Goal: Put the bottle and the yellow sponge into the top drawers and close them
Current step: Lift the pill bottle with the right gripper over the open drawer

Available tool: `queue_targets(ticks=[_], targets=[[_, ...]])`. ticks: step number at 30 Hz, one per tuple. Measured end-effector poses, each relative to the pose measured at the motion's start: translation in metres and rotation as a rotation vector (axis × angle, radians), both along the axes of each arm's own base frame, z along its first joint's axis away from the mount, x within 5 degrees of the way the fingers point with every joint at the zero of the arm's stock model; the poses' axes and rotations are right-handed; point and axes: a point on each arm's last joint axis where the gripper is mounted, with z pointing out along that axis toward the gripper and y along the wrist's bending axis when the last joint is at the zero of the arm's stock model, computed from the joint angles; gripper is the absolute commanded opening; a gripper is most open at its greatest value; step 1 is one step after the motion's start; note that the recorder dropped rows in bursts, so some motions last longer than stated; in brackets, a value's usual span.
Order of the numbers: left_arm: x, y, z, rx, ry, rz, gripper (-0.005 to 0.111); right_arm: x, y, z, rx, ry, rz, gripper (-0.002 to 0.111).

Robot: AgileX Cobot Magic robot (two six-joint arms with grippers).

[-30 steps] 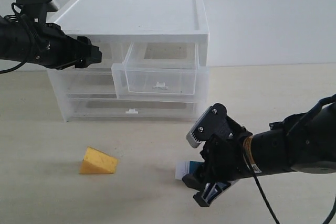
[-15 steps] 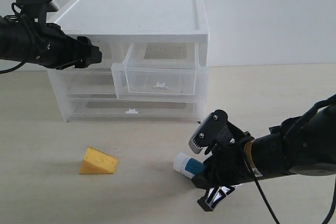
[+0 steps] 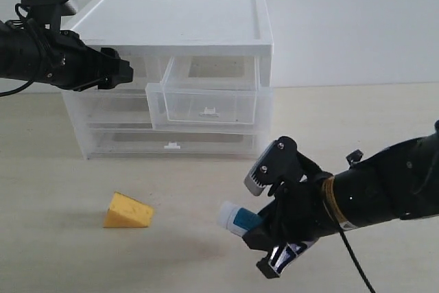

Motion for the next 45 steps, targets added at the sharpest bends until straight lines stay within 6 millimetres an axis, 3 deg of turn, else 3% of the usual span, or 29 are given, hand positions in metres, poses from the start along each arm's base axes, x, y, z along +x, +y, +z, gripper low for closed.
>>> queue_targets(ticks=[12, 19, 24, 31, 35, 38, 45], targets=[[0.000, 0.000, 0.000, 0.000, 0.000, 0.000, 0.064, -0.025, -0.002, 0.084, 0.193, -0.047, 0.022, 0.000], [0.000, 0.000, 0.000, 0.000, 0.000, 0.000, 0.064, -0.036, 0.027, 0.126, 0.304, -0.058, 0.101, 0.000], [0.000, 0.000, 0.000, 0.000, 0.000, 0.000, 0.064, -0.034, 0.044, 0.155, 0.365, -0.112, 0.121, 0.000], [0.000, 0.000, 0.000, 0.000, 0.000, 0.000, 0.064, -0.015, 0.045, 0.186, 0.384, -0.260, 0.011, 0.000], [0.000, 0.000, 0.000, 0.000, 0.000, 0.000, 0.064, -0.004, 0.047, 0.199, 0.392, -0.321, -0.037, 0.000], [0.000, 0.000, 0.000, 0.000, 0.000, 0.000, 0.064, 0.011, 0.052, 0.198, 0.375, -0.347, -0.087, 0.000], [0.000, 0.000, 0.000, 0.000, 0.000, 0.000, 0.064, 0.042, 0.058, 0.171, 0.277, -0.370, -0.216, 0.000]])
